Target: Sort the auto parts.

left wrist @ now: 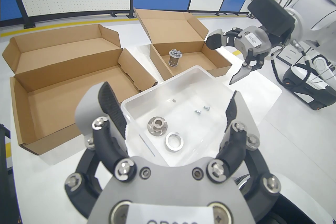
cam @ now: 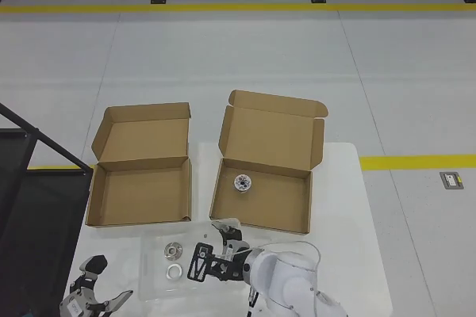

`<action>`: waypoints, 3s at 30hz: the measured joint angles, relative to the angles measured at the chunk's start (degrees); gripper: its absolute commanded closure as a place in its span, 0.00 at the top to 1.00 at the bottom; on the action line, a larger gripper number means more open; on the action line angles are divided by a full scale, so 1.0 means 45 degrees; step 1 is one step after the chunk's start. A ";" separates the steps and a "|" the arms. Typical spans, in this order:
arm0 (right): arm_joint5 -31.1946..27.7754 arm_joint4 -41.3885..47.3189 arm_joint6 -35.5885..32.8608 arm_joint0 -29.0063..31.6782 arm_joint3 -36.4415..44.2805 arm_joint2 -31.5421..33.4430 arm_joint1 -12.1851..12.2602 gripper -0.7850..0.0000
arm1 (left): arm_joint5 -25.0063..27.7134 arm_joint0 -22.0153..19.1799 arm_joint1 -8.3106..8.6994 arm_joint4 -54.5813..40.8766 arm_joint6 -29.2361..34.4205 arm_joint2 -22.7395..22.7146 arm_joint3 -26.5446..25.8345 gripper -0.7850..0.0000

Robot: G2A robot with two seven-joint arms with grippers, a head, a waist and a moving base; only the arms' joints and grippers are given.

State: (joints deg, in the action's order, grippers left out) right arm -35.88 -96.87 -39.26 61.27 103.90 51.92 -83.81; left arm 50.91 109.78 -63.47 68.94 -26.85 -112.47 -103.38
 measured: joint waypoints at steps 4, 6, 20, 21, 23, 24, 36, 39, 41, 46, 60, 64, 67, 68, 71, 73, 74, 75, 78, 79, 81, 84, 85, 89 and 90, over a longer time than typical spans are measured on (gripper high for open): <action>-0.0007 -0.0018 0.0014 0.0004 -0.0026 -0.0015 0.0001 1.00 | 0.0000 0.0000 0.0000 0.0000 0.0000 0.0000 0.0000 1.00; -0.0179 -0.0274 0.0029 -0.0076 -0.0213 -0.0233 0.0002 1.00 | 0.0000 0.0000 0.0000 0.0000 0.0000 0.0000 0.0000 1.00; -0.0218 -0.0362 -0.2983 -0.2550 -0.2895 -0.2866 -0.0942 0.47 | 0.0000 0.0000 0.0000 0.0000 0.0000 0.0000 0.0000 1.00; -0.0245 -0.0263 -0.3063 -0.2676 -0.3075 -0.2929 -0.0995 0.48 | 0.0000 0.0000 0.0000 0.0000 0.0000 0.0000 0.0000 1.00; -0.0417 -0.0011 -0.3322 -0.2927 -0.3488 -0.3067 -0.1104 0.49 | 0.0000 0.0000 0.0000 0.0000 0.0000 0.0000 0.0000 1.00; -0.0520 0.0108 -0.3480 -0.3030 -0.3674 -0.3135 -0.1151 0.48 | 0.0000 0.0000 0.0000 0.0000 0.0000 0.0000 0.0000 1.00; -0.0435 0.0936 -0.5139 -0.4170 -0.6276 -0.4248 -0.1930 0.48 | 0.0000 0.0000 0.0000 0.0000 0.0000 0.0000 0.0000 1.00; -0.0187 0.1249 -0.5303 -0.4511 -0.7137 -0.4394 -0.2173 0.47 | 0.0000 0.0000 0.0000 0.0000 0.0000 0.0000 0.0000 1.00; 0.0028 0.1460 -0.5392 -0.4763 -0.7703 -0.4503 -0.2354 0.45 | 0.0000 0.0000 0.0000 0.0000 0.0000 0.0000 0.0000 1.00; 0.0120 0.1887 -0.5233 -0.5312 -0.8929 -0.4875 -0.2796 0.45 | 0.0000 0.0000 0.0000 0.0000 0.0000 0.0000 0.0000 1.00; 0.0219 0.2548 -0.5197 -0.6159 -1.1140 -0.5458 -0.3718 0.40 | 0.0000 0.0000 0.0000 0.0000 0.0000 0.0000 0.0000 1.00; 0.0218 0.2644 -0.5065 -0.6360 -1.1672 -0.5528 -0.3929 0.36 | 0.0000 0.0000 0.0000 0.0000 0.0000 0.0000 0.0000 1.00; 0.0245 0.2688 -0.5004 -0.6495 -1.2012 -0.5556 -0.4066 0.27 | 0.0000 0.0000 0.0000 0.0000 0.0000 0.0000 0.0000 1.00; 0.0252 0.2700 -0.4986 -0.6523 -1.2099 -0.5570 -0.4106 0.22 | 0.0000 0.0000 0.0000 0.0000 0.0000 0.0000 0.0000 1.00; 0.0270 0.2738 -0.4948 -0.6595 -1.2363 -0.5614 -0.4234 0.00 | 0.0000 0.0000 0.0000 0.0000 0.0000 0.0000 0.0000 1.00; 0.0327 0.2734 -0.4903 -0.6640 -1.2485 -0.5631 -0.4310 0.00 | 0.0000 0.0000 0.0000 0.0000 0.0000 0.0000 0.0000 1.00; 0.0362 0.2707 -0.4863 -0.6654 -1.2499 -0.5636 -0.4335 0.00 | 0.0000 0.0000 0.0000 0.0000 0.0000 0.0000 0.0000 1.00; 0.0398 0.2661 -0.4800 -0.6675 -1.2484 -0.5629 -0.4349 0.00 | 0.0000 0.0000 0.0000 0.0000 0.0000 0.0000 0.0000 1.00; 0.0478 0.2437 -0.4568 -0.6673 -1.2233 -0.5562 -0.4330 0.00 | 0.0000 0.0000 0.0000 0.0000 0.0000 0.0000 0.0000 1.00; 0.0523 0.2307 -0.4485 -0.6624 -1.1998 -0.5521 -0.4292 0.00 | 0.0000 0.0000 0.0000 0.0000 0.0000 0.0000 0.0000 1.00; 0.0592 0.2040 -0.4376 -0.6506 -1.1477 -0.5431 -0.4192 0.00 | 0.0000 0.0000 0.0000 0.0000 0.0000 0.0000 0.0000 1.00; 0.0660 0.1440 -0.4281 -0.6117 -1.0222 -0.5180 -0.3900 0.00 | 0.0000 0.0000 0.0000 0.0000 0.0000 0.0000 0.0000 1.00; 0.0696 0.1128 -0.4232 -0.5883 -0.9556 -0.5029 -0.3738 0.00 | 0.0000 0.0000 0.0000 0.0000 0.0000 0.0000 0.0000 1.00; 0.1027 -0.0239 -0.3806 -0.4700 -0.6820 -0.4196 -0.3032 0.00 | 0.0000 0.0000 0.0000 0.0000 0.0000 0.0000 0.0000 1.00; 0.1043 -0.0574 -0.3626 -0.4338 -0.6145 -0.3942 -0.2843 0.00 | 0.0000 0.0000 0.0000 0.0000 0.0000 0.0000 0.0000 1.00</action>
State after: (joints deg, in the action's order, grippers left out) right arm -31.19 -99.45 -55.58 41.75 76.25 34.18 -96.60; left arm 50.91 109.78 -63.47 68.94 -26.85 -112.47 -103.38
